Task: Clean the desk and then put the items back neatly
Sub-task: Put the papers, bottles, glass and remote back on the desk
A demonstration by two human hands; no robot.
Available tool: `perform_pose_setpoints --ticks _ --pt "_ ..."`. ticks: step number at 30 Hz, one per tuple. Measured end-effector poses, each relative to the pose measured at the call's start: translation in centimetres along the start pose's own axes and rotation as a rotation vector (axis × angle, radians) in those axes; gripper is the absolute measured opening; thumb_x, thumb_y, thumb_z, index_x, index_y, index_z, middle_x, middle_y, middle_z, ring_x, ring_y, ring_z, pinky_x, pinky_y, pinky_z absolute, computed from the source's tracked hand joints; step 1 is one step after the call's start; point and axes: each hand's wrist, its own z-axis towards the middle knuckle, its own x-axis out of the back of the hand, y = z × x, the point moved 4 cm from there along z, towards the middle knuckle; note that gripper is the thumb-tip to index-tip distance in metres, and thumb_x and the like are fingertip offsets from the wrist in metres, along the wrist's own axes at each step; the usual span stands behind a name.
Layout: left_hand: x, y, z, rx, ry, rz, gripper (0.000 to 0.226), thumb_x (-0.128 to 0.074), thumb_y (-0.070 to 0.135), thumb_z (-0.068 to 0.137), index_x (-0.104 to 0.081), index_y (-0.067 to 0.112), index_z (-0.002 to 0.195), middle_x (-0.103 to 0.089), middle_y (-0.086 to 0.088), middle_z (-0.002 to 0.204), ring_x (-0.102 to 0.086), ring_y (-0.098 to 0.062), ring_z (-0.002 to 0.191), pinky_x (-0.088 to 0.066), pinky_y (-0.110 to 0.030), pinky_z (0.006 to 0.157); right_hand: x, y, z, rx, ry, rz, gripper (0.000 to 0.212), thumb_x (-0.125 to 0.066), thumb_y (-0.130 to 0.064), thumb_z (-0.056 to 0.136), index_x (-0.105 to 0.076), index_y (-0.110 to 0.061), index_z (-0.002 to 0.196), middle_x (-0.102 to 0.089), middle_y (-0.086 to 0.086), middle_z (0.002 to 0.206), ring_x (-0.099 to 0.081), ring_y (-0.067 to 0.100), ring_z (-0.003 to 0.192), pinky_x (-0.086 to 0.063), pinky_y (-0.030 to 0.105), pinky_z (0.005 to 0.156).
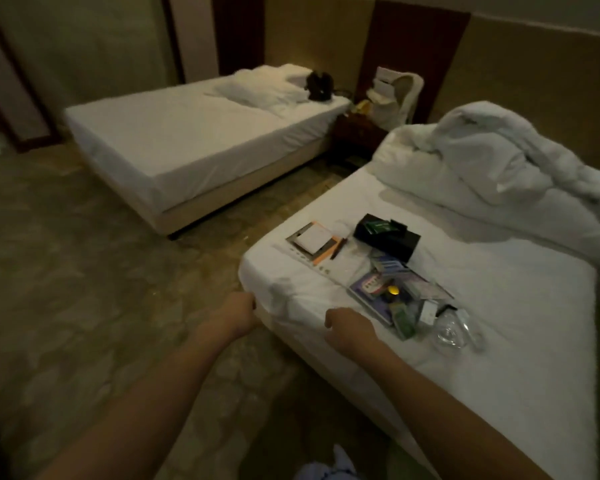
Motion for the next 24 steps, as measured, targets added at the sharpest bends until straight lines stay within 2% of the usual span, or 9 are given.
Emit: perform_pose_setpoints --ticks 4,7,12,16,22,24 --pt "-0.9 3.1 8.5 -0.082 -0.061 0.003 0.022 -0.055 0.028 0.088 -0.062 0.016 0.106 -0.064 -0.005 0.11 -0.061 -0.02 0.097 -0.052 -0.035 0.088 0.9 3.8 5.3 -0.127 -0.002 0.049 0.026 -0.053 -0.023 0.092 -0.058 -0.013 0.115 -0.057 0.008 0.125 -0.053 0.024 0.115 -0.044 0.031 0.09" --pt "-1.4 5.1 14.5 -0.095 -0.1 0.09 0.029 -0.054 0.027 0.092 -0.058 0.013 0.116 -0.06 -0.006 0.117 -0.058 -0.022 0.105 -0.05 -0.032 0.091 1.5 6.5 9.9 -0.191 -0.016 0.078 0.026 -0.053 -0.024 0.093 -0.058 -0.011 0.115 -0.058 0.007 0.122 -0.054 0.023 0.113 -0.042 0.029 0.086" --pt "-2.6 7.6 26.1 -0.068 -0.141 0.057 0.041 -0.055 0.03 0.091 -0.052 0.012 0.127 -0.056 -0.009 0.127 -0.054 -0.023 0.114 -0.044 -0.031 0.095 2.3 10.8 20.0 -0.291 -0.02 0.203 0.022 -0.053 -0.02 0.09 -0.059 -0.009 0.108 -0.061 0.011 0.112 -0.058 0.028 0.101 -0.046 0.031 0.077" --pt "-2.5 9.7 34.5 0.0 -0.154 -0.031 0.042 -0.059 0.03 0.089 -0.052 0.007 0.123 -0.058 -0.015 0.123 -0.054 -0.03 0.113 -0.043 -0.033 0.09 3.2 13.3 26.5 -0.344 -0.047 0.313 0.018 -0.053 -0.021 0.09 -0.058 -0.01 0.104 -0.061 0.012 0.106 -0.058 0.029 0.094 -0.043 0.032 0.07" --pt "-4.7 12.5 45.2 0.043 -0.222 -0.099 0.043 -0.064 0.03 0.085 -0.055 0.001 0.114 -0.06 -0.018 0.117 -0.057 -0.033 0.107 -0.046 -0.034 0.083 2.3 18.0 33.4 -0.505 -0.063 0.481 0.023 -0.058 -0.024 0.089 -0.06 -0.008 0.106 -0.063 0.012 0.109 -0.058 0.028 0.102 -0.041 0.029 0.074" --pt "-6.5 12.9 48.6 0.073 -0.249 -0.074 0.047 -0.062 0.034 0.086 -0.052 0.0 0.117 -0.056 -0.019 0.121 -0.054 -0.034 0.111 -0.045 -0.035 0.087 0.9 19.7 35.7 -0.58 -0.062 0.55 0.023 -0.061 -0.023 0.088 -0.062 -0.006 0.104 -0.064 0.014 0.108 -0.058 0.029 0.102 -0.039 0.029 0.073"
